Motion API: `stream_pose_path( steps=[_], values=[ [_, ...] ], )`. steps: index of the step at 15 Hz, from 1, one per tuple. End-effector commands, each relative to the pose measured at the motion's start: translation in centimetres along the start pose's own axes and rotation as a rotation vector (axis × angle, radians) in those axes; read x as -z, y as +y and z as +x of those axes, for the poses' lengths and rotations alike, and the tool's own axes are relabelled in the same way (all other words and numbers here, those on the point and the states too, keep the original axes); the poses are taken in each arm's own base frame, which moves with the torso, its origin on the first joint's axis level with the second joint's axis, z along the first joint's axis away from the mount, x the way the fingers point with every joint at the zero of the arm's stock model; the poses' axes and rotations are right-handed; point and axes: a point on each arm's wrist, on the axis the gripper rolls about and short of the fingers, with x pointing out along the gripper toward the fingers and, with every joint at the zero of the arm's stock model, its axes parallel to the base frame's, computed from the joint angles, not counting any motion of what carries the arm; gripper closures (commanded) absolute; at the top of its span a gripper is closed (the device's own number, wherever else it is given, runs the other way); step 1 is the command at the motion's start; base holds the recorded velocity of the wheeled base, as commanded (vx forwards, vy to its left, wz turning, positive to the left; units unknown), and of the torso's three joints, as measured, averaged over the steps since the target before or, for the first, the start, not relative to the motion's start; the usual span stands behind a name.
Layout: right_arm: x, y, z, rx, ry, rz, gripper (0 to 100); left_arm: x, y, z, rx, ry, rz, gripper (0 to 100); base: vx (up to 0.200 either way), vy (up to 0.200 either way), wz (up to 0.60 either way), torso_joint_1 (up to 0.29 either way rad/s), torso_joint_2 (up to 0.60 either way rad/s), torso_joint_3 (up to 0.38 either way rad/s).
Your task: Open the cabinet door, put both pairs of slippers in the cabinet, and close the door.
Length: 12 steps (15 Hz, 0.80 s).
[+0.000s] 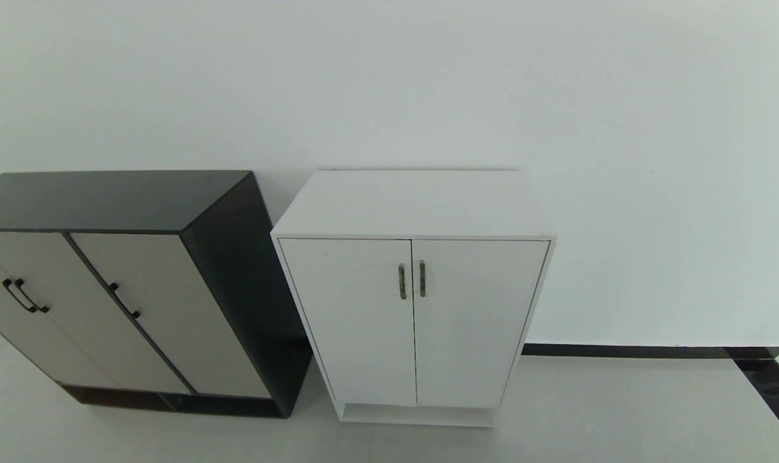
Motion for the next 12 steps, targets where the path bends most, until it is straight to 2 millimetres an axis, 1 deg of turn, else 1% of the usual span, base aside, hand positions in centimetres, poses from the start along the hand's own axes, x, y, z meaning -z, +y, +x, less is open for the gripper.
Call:
stream_pose_path(
  steps=[1,2,3,5,7,10,12],
  values=[
    [0.2,0.0,0.0,-0.009,0.014,0.015,100,0.0,0.0,0.0,0.000,0.001,0.000,100,0.000,0.000,0.00,0.000,0.00,0.000],
    [0.5,0.0,0.1,-0.028,0.057,0.014,100,0.0,0.0,0.0,0.000,0.001,0.002,100,0.000,0.000,0.00,0.000,0.00,0.000],
    [0.4,0.0,0.1,-0.030,0.049,0.010,100,0.0,0.0,0.0,0.000,0.001,0.000,100,0.000,0.000,0.00,0.000,0.00,0.000],
    [0.5,0.0,-0.3,-0.003,-0.005,0.005,100,0.0,0.0,0.0,0.000,0.001,0.000,100,0.000,0.000,0.00,0.000,0.00,0.000],
    [0.7,0.0,-0.7,0.112,-0.054,0.038,100,0.0,0.0,0.0,0.000,0.001,0.002,100,0.000,0.000,0.00,0.000,0.00,0.000],
    [1.1,0.1,-1.6,0.152,-0.179,0.046,100,0.0,0.0,0.0,0.000,0.001,0.000,100,0.000,0.000,0.00,0.000,0.00,0.000],
    [1.3,0.3,-2.0,0.201,-0.227,0.055,100,0.0,0.0,0.0,0.000,0.001,0.000,100,0.000,0.000,0.00,0.000,0.00,0.000]
  ],
)
